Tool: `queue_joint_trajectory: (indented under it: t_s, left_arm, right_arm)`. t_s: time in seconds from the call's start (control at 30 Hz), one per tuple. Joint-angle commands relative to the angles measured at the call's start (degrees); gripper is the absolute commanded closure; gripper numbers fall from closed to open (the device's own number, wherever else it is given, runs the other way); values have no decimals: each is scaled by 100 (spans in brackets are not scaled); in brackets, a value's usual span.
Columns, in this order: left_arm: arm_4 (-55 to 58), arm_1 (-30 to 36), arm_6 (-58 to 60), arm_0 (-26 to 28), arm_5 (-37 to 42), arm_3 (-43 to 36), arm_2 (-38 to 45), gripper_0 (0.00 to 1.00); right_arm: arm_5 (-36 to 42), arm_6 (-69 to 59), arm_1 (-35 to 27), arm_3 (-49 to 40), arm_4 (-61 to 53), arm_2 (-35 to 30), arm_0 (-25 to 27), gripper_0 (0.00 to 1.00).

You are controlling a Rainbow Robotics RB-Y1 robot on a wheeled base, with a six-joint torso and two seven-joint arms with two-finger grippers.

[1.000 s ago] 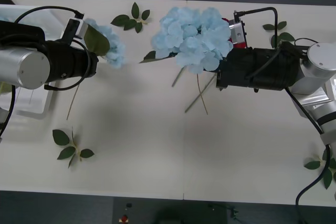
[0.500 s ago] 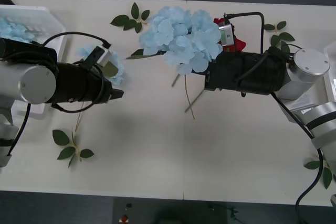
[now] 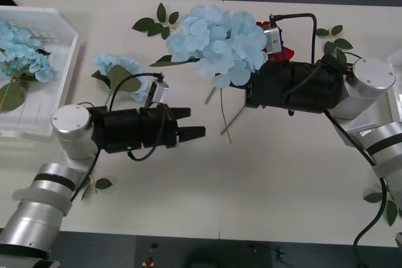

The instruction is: Put the red flowers into the right box and the blue flowers into the left box

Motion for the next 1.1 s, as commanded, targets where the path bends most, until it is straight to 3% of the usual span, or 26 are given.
queue_joint_trajectory:
  t_s: [0.03, 0.33, 0.43, 0.47, 0.53, 0.97, 1.03, 1.1]
  left_arm:
    - [685, -412, -19, -139, -64, 255, -336, 0]
    - [1792, -825, -19, -121, -205, 492, -898, 3]
    - [2020, -852, -19, -113, -354, 492, -1048, 54]
    - [2108, -843, -19, -113, -416, 492, -1083, 82]
    - [2170, -852, -19, -86, -477, 492, -1109, 100]
    - [2504, -738, -19, 28, -644, 475, -1109, 100]
    - [2513, -738, -19, 28, -662, 440, -1109, 100]
    - [2521, -729, -19, 28, -680, 413, -1109, 100]
  right_arm:
    - [22, -49, -47, -208, -130, -100, 5, 100]
    - [22, -49, -47, -217, -183, -100, 5, 100]
    - [22, -49, -47, -226, -183, -100, 5, 100]
    - [22, -49, -47, -226, -192, -100, 5, 100]
    - [13, -49, -47, -235, -192, -100, -4, 100]
    - [22, -49, -82, -261, -280, -100, -4, 100]
    - [22, -49, -73, -261, -280, -100, -4, 87]
    - [13, -89, -73, -261, -289, -100, -4, 27]
